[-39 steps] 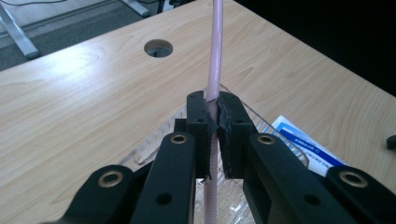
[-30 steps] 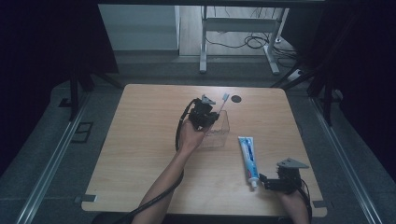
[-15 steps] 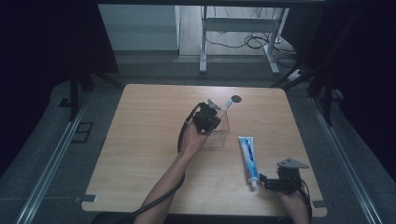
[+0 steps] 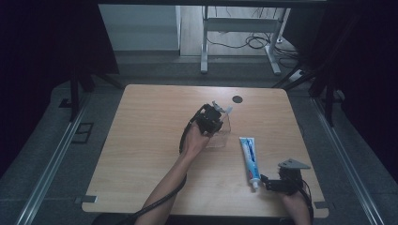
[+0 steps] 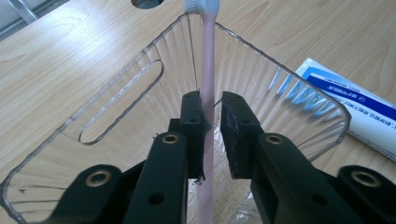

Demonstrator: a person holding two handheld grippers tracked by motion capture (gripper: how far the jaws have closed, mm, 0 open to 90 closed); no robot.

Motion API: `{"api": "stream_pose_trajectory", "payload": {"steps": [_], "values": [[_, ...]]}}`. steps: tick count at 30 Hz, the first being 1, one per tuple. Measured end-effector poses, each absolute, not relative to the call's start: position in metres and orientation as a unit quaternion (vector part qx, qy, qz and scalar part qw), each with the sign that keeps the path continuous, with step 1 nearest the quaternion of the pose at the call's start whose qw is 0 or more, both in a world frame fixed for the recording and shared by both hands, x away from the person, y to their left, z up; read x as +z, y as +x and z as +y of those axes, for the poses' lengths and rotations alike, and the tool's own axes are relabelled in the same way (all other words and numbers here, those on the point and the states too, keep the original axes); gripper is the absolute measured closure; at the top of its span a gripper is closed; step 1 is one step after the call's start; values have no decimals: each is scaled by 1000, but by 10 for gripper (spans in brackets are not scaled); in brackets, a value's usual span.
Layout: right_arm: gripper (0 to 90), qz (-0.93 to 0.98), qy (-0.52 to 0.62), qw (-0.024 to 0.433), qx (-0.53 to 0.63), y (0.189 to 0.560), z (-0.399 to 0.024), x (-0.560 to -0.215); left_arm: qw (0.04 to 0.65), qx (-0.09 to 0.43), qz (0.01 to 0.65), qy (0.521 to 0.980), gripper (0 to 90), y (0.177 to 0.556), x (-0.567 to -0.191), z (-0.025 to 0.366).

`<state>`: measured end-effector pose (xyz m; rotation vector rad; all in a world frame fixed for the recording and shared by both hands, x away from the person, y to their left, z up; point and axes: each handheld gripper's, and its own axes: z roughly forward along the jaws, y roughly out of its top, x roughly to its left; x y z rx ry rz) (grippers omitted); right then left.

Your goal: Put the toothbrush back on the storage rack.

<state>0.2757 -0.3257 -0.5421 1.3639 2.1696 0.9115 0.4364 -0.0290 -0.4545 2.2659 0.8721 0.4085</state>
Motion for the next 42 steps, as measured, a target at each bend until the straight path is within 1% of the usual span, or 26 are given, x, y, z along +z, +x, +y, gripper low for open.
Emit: {"api": "stream_pose_trajectory", "payload": {"steps": [7,12,13,14,21,25,26,28,29,31,33,40,42], "values": [[59,780,490,209,328,276,-326,-542,342,154,337,864,754,436,-453,-28],[59,780,490,209,328,276,-326,-542,352,154,339,859,690,434,-447,-25],[59,781,489,209,328,276,-326,-542,353,154,338,859,663,434,-446,-24],[59,781,489,209,328,276,-326,-542,355,154,337,858,663,433,-444,-24],[59,780,490,209,328,276,-326,-542,361,155,333,857,549,428,-433,-21],[59,780,490,209,328,276,-326,-542,365,151,332,857,457,426,-426,-17],[59,780,490,209,328,276,-326,-542,366,148,330,857,457,425,-425,-16],[59,780,490,209,328,276,-326,-542,370,142,330,857,407,423,-422,-14],[59,780,490,209,328,276,-326,-542,369,142,328,858,367,422,-420,-13],[59,780,490,209,328,276,-326,-542,371,142,326,858,353,420,-418,-11],[59,780,490,209,328,276,-326,-542,376,138,325,857,304,418,-416,-9],[59,780,490,209,328,276,-325,-542,377,132,319,859,203,411,-411,-3],[59,780,490,209,328,276,-325,-542,379,132,319,859,191,408,-410,0]]}}
